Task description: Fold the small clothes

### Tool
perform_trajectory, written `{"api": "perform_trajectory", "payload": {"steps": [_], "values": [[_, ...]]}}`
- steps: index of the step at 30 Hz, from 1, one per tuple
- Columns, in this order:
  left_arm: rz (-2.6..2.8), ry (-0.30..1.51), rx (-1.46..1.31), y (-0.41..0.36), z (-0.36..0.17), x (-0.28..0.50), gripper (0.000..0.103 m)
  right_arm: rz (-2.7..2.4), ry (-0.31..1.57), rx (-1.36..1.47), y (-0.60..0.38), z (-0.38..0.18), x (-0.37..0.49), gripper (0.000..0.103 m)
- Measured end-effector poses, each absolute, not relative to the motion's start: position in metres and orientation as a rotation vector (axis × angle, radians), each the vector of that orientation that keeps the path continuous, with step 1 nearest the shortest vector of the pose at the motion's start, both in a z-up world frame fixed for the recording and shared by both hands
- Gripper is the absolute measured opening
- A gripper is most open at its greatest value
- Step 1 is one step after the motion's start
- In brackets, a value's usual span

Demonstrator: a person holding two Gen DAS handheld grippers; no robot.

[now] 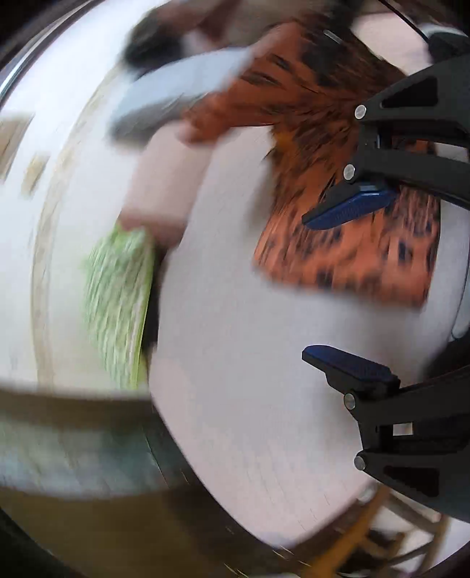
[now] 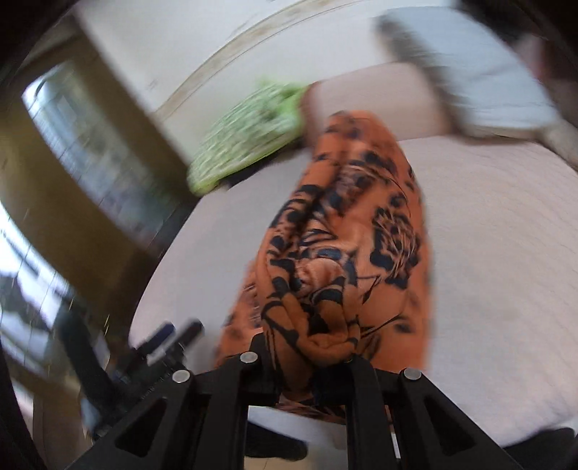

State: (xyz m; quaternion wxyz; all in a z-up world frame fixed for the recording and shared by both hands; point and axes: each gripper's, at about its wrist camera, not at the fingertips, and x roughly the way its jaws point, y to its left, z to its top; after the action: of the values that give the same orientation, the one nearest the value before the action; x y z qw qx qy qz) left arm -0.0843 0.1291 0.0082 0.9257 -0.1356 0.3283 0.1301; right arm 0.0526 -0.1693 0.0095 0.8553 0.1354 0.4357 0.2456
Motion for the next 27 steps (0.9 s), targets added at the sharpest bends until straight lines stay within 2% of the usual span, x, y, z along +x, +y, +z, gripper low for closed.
{"api": "perform_trajectory", "payload": {"steps": [2, 6, 8, 17, 19, 20, 22, 23, 24, 27], "values": [[0.318, 0.684, -0.320, 0.157, 0.007, -0.092, 0.068, 0.580, 0.947, 0.213, -0.119, -0.005, 0.053, 0.012], [0.362, 0.726, -0.370, 0.187, -0.005, -0.098, 0.068, 0.693, 1.148, 0.084, -0.028, -0.090, 0.057, 0.017], [0.364, 0.742, -0.360, 0.190, -0.010, -0.099, 0.068, 0.699, 1.185, 0.059, -0.014, -0.117, 0.055, 0.018], [0.301, 0.715, -0.364, 0.178, 0.003, -0.094, 0.068, 0.739, 1.108, 0.137, -0.025, -0.083, 0.053, 0.018], [0.288, 0.713, -0.351, 0.174, 0.008, -0.091, 0.068, 0.759, 1.154, 0.084, -0.003, -0.095, 0.053, 0.025], [0.286, 0.716, -0.350, 0.174, 0.010, -0.089, 0.068, 0.768, 1.192, 0.018, 0.008, -0.110, 0.052, 0.037], [0.272, 0.721, -0.355, 0.172, 0.014, -0.086, 0.068, 0.804, 1.149, -0.034, 0.012, -0.117, 0.041, 0.047], [0.252, 0.725, -0.355, 0.170, 0.016, -0.082, 0.068, 0.831, 1.105, -0.034, 0.010, -0.112, 0.034, 0.069], [0.234, 0.728, -0.354, 0.167, 0.018, -0.080, 0.068, 0.869, 1.098, -0.024, 0.011, -0.108, 0.028, 0.079], [0.167, 0.736, -0.330, 0.152, 0.027, -0.066, 0.068, 0.920, 1.076, 0.007, -0.002, -0.095, 0.015, 0.079]]}}
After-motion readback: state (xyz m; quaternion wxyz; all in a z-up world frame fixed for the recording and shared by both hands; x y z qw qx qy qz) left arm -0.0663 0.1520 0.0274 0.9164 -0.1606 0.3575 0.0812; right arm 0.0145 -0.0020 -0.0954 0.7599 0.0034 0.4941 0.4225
